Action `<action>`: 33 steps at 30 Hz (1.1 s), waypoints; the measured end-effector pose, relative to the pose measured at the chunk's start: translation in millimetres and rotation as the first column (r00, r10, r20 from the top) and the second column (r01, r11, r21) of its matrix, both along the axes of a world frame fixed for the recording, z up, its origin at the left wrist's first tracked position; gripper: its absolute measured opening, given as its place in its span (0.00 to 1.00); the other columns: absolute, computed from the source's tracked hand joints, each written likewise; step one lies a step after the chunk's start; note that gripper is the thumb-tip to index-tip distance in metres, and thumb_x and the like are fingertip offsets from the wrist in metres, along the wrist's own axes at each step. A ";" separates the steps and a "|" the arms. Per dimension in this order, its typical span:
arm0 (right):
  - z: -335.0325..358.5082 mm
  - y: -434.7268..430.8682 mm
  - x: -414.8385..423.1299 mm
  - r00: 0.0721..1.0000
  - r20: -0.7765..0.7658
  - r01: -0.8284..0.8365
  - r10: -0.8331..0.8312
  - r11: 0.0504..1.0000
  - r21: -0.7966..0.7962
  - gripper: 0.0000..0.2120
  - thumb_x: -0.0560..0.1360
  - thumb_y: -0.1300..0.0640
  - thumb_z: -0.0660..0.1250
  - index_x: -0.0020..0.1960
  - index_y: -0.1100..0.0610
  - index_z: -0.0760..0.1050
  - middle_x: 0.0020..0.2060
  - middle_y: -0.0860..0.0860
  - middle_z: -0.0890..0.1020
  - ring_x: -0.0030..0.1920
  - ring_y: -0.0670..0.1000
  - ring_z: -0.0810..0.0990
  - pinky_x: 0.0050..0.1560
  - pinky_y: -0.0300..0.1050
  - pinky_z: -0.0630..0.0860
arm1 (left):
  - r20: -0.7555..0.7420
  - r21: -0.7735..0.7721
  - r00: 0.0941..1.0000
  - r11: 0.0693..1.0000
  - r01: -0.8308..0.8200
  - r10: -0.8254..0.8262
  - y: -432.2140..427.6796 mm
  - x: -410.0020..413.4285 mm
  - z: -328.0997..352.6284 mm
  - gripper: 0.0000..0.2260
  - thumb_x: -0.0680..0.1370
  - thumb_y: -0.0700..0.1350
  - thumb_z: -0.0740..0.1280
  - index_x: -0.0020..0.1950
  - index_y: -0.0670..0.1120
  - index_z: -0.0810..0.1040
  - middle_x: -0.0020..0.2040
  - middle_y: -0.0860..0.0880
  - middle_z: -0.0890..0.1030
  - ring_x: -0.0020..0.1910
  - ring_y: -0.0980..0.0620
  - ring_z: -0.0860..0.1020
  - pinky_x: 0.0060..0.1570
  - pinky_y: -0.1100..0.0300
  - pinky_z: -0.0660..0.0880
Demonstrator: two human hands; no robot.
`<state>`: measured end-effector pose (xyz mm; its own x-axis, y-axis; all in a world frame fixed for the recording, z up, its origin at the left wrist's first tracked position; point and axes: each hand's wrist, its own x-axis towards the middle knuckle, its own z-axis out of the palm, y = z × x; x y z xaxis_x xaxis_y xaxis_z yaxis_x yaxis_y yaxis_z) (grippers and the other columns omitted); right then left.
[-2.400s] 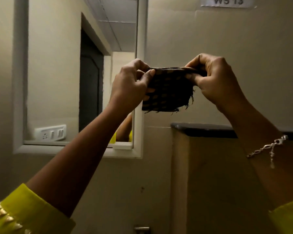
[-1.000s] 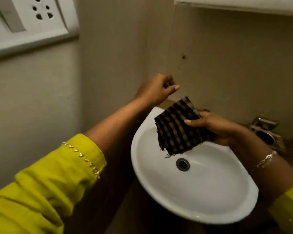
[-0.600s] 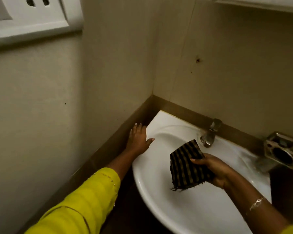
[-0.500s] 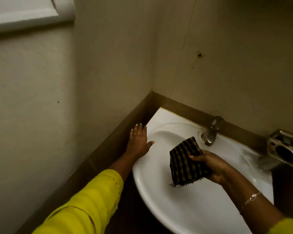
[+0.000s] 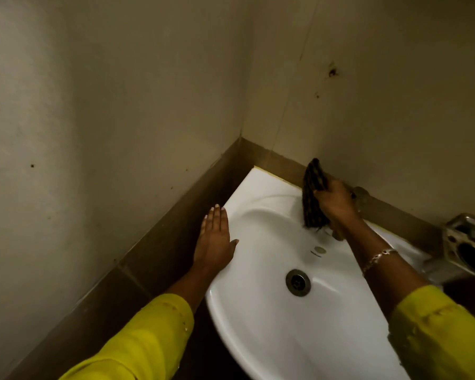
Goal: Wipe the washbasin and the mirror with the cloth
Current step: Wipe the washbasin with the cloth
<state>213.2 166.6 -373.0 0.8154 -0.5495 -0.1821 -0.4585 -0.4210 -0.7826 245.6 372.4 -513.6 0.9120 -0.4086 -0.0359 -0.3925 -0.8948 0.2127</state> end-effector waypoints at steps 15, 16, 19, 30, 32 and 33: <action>-129.9 -7.4 -2.4 0.920 -0.303 -0.380 0.247 0.744 -0.549 0.52 0.65 0.29 0.22 0.74 0.57 0.57 0.74 0.63 0.55 0.74 0.63 0.52 0.71 0.61 0.47 | 0.015 -0.077 1.000 0.997 0.006 -0.005 -1.8 4.5 -1.2 0.34 0.78 0.53 0.59 0.74 0.37 0.46 0.75 0.38 0.49 0.74 0.43 0.50 0.71 0.54 0.43; -128.7 -3.7 1.6 0.930 -0.303 -0.350 0.209 0.759 -0.550 0.51 0.67 0.30 0.22 0.73 0.58 0.58 0.73 0.64 0.57 0.73 0.65 0.55 0.70 0.63 0.50 | 0.013 -0.092 1.000 0.996 0.006 -0.005 -1.6 5.0 -0.6 0.34 0.77 0.52 0.61 0.73 0.35 0.51 0.74 0.37 0.55 0.73 0.41 0.55 0.70 0.52 0.47; -133.1 2.1 16.6 0.928 -0.353 -0.299 0.117 0.798 -0.524 0.45 0.74 0.35 0.28 0.68 0.63 0.68 0.66 0.69 0.68 0.65 0.69 0.69 0.61 0.70 0.63 | -0.002 -0.061 1.000 0.998 0.008 -0.008 -0.9 6.7 -5.9 0.32 0.72 0.55 0.60 0.67 0.33 0.65 0.66 0.34 0.69 0.65 0.37 0.70 0.62 0.45 0.61; -138.1 6.4 75.7 0.887 -0.302 -0.459 0.350 0.582 -0.672 0.37 0.79 0.41 0.35 0.63 0.62 0.74 0.60 0.65 0.76 0.61 0.66 0.75 0.56 0.69 0.68 | -0.002 -0.126 1.000 0.992 -0.007 0.006 2.0 6.9 -11.6 0.37 0.72 0.61 0.50 0.71 0.35 0.57 0.71 0.37 0.62 0.70 0.39 0.63 0.67 0.48 0.54; -138.9 5.4 88.5 0.855 -0.304 -0.503 0.419 0.535 -0.679 0.36 0.79 0.41 0.35 0.64 0.61 0.73 0.62 0.63 0.76 0.62 0.64 0.75 0.58 0.68 0.68 | -0.009 -0.150 1.000 0.989 -0.012 0.010 2.9 6.6 -12.6 0.37 0.72 0.62 0.49 0.73 0.37 0.53 0.73 0.38 0.58 0.72 0.41 0.58 0.69 0.50 0.50; -139.2 5.4 92.8 0.840 -0.305 -0.524 0.449 0.522 -0.673 0.36 0.79 0.41 0.35 0.64 0.61 0.73 0.62 0.63 0.75 0.62 0.64 0.74 0.59 0.67 0.68 | 0.003 -0.155 1.000 0.988 -0.010 0.010 2.9 6.2 -12.9 0.37 0.72 0.62 0.49 0.73 0.37 0.53 0.73 0.38 0.58 0.72 0.41 0.58 0.69 0.50 0.50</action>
<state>306.0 171.9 -512.2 0.9986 -0.0522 -0.0012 -0.0521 -0.9932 -0.1039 251.8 375.3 -526.5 0.9160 -0.3999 0.0303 -0.3848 -0.8551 0.3476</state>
